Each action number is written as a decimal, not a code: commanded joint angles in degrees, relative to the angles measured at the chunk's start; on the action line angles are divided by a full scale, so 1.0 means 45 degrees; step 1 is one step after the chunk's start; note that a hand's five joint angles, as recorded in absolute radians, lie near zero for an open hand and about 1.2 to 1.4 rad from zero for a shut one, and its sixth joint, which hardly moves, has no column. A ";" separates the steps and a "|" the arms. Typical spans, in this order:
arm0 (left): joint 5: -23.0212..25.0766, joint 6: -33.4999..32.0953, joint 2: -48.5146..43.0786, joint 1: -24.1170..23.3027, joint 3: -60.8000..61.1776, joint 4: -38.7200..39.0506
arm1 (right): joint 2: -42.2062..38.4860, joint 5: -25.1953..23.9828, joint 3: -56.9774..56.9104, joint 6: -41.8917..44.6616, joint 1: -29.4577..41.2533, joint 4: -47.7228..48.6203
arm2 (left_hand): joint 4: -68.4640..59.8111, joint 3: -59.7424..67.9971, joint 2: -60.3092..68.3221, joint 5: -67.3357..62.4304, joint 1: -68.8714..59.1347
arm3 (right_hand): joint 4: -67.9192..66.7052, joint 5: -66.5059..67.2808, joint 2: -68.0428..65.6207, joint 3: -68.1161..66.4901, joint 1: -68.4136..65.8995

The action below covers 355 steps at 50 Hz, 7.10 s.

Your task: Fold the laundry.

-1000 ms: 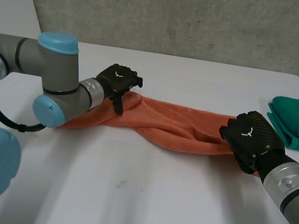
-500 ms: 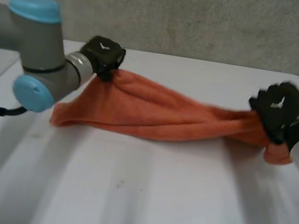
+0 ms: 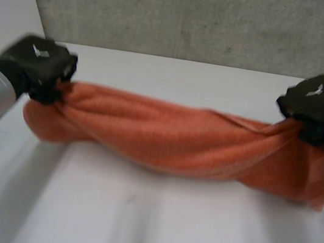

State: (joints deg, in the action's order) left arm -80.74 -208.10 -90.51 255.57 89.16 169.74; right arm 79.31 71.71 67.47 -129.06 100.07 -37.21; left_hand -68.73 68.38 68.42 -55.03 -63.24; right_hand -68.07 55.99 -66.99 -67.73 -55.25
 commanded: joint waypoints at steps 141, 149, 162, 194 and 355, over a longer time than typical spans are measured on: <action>0.3001 -0.2192 -0.6195 0.3324 0.0401 0.2007 | -0.2624 0.1975 0.6763 -0.0050 0.1707 0.7644 | 0.6612 -0.6535 -0.6543 0.5791 0.5392 | -0.2652 0.3113 -0.2891 -0.2727 -0.5500; 0.2982 -0.3949 -0.6195 0.3363 0.0557 0.1228 | -0.2624 0.1975 0.6763 -0.0050 0.1707 0.7702 | 0.6537 -0.6460 -0.6468 0.5716 0.5316 | -0.2652 0.3113 -0.2891 -0.2727 -0.5500; 0.2982 -0.4323 -0.6234 0.3344 0.0557 0.0992 | -0.2624 0.1975 0.6763 -0.0050 0.1707 0.7702 | 0.3777 -0.3700 -0.3708 0.2956 0.2556 | -0.2652 0.3113 -0.2891 -0.2727 -0.5500; 0.2962 -0.3170 -0.1839 0.2875 0.3213 0.2222 | -0.0554 -0.2029 0.7290 -0.4856 -0.3019 0.5261 | -0.2504 0.2582 0.2573 -0.3326 -0.3725 | 0.7502 -0.7041 0.7263 0.7427 0.4654; -0.0943 -0.4031 -0.7579 0.1020 -0.2428 0.3355 | -0.5063 0.3654 0.1786 0.0594 0.0555 0.7330 | -0.2504 0.2582 0.2573 -0.3326 -0.3725 | -0.2652 0.3113 -0.2891 -0.2727 -0.5500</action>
State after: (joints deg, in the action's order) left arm -79.33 -228.45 -115.96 262.26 88.91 183.66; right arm 63.37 85.64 82.85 -126.35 101.41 -8.24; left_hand -68.93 68.47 68.67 -55.55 -66.00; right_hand -68.25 57.39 -67.47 -67.70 -56.57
